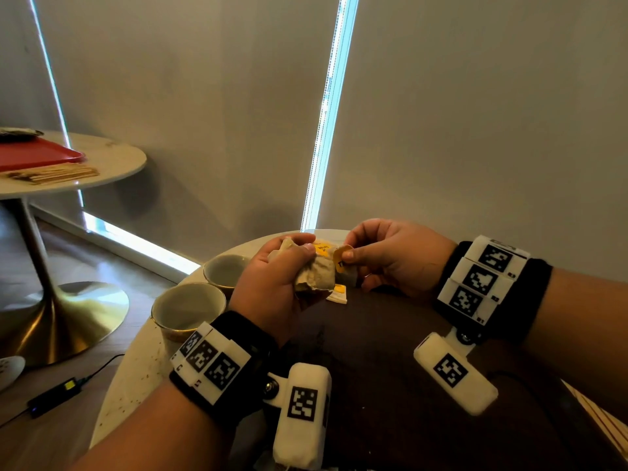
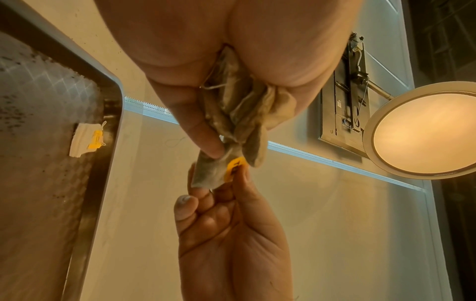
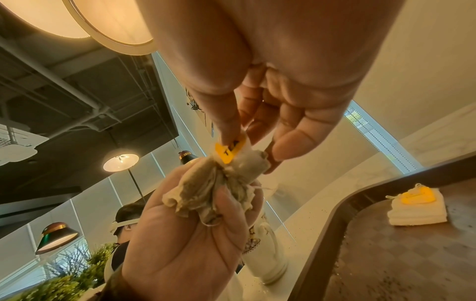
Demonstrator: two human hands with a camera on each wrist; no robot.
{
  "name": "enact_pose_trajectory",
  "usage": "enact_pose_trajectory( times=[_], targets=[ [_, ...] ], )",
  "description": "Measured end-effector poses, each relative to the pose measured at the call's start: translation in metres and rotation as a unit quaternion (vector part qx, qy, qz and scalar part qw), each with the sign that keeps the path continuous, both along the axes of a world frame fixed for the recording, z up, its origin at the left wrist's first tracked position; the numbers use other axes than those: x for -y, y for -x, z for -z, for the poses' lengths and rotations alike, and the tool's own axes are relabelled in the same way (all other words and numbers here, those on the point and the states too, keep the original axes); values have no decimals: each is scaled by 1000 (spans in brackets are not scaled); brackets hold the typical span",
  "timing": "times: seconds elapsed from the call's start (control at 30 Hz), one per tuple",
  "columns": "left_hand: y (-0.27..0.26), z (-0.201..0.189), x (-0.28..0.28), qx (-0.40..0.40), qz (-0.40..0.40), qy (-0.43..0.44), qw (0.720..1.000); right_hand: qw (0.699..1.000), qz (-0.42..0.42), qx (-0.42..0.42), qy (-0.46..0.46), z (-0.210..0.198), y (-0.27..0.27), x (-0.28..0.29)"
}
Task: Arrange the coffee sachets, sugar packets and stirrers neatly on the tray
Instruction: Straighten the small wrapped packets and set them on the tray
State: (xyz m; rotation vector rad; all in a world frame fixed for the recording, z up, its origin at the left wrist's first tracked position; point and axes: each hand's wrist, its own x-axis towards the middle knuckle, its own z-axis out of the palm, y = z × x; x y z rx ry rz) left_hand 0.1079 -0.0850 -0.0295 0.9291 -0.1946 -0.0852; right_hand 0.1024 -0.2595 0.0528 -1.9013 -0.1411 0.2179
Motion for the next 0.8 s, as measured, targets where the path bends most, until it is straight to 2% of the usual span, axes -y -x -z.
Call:
enact_pose_trajectory(
  times=[0.27,0.43,0.63,0.8],
  targets=[
    [2,0,1,0,17,-9,1000,999,-17,16,-36,-6,7,3],
    [0,1,3,-10,7,-9,1000,999,-25,37,-14,-7,11,4],
    [0,0,-1,-22,-5,1,1000,997,18,70,-32,-13,12,10],
    [1,-2,-2,-16,-36,3,999,988,98,112,-47,-18,0,19]
  ],
)
